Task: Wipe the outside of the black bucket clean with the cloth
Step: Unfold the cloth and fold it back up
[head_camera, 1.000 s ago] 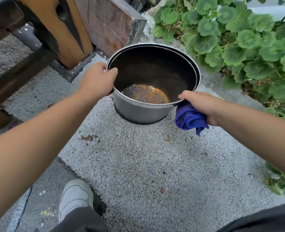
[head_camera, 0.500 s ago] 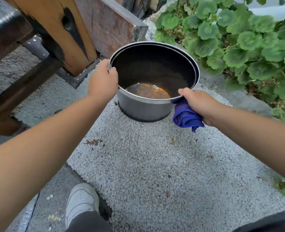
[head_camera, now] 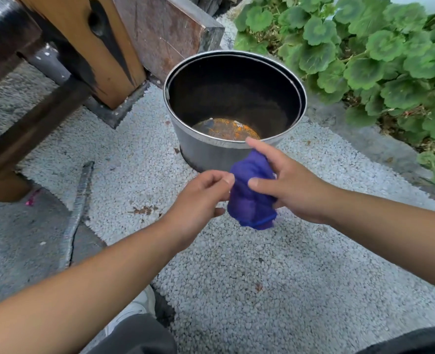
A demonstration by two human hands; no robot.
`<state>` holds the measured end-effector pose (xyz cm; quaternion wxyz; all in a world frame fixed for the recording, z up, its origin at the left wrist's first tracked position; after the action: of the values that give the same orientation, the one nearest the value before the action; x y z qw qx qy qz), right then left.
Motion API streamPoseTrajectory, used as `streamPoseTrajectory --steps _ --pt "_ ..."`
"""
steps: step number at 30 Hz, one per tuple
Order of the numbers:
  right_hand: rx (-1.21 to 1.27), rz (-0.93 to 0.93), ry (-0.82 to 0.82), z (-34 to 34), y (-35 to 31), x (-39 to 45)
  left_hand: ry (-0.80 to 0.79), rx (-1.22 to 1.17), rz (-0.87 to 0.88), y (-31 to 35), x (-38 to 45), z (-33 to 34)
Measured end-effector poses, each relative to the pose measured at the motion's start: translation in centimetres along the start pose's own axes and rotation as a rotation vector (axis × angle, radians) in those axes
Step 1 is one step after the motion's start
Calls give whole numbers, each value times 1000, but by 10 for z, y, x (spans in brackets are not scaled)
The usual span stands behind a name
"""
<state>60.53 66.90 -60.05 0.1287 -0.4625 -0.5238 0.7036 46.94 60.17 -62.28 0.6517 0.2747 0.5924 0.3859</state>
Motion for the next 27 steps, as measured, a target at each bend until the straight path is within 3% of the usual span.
streamPoseTrajectory --steps 7,12,17,21,23,27 --pt "16 -36 -45 12 -4 -8 -138 -83 -22 4 0 4" --pt "153 47 -264 22 -3 -13 -325 -359 -143 -5 -8 22" --pt "-625 -172 -84 18 -11 -12 -365 -431 -166 -15 -9 21" --pt "-800 -172 -95 18 -1 -10 -387 -442 -197 -17 -8 15" --pt "-714 -114 -76 8 6 -6 -415 -426 -215 -16 -8 9" --pt "-164 82 -116 1 24 -6 -514 -402 -221 -10 -11 3"
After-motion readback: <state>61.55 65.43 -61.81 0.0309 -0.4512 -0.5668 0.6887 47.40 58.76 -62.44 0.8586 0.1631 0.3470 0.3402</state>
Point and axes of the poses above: each hand's wrist, its own x-axis towards the middle knuckle, its own z-axis out of the palm, y = z × x, the point moved 8 cm from there along x, towards the middle knuckle, and after that the axes turned 1 degree about -x, right-handed, at the moved point
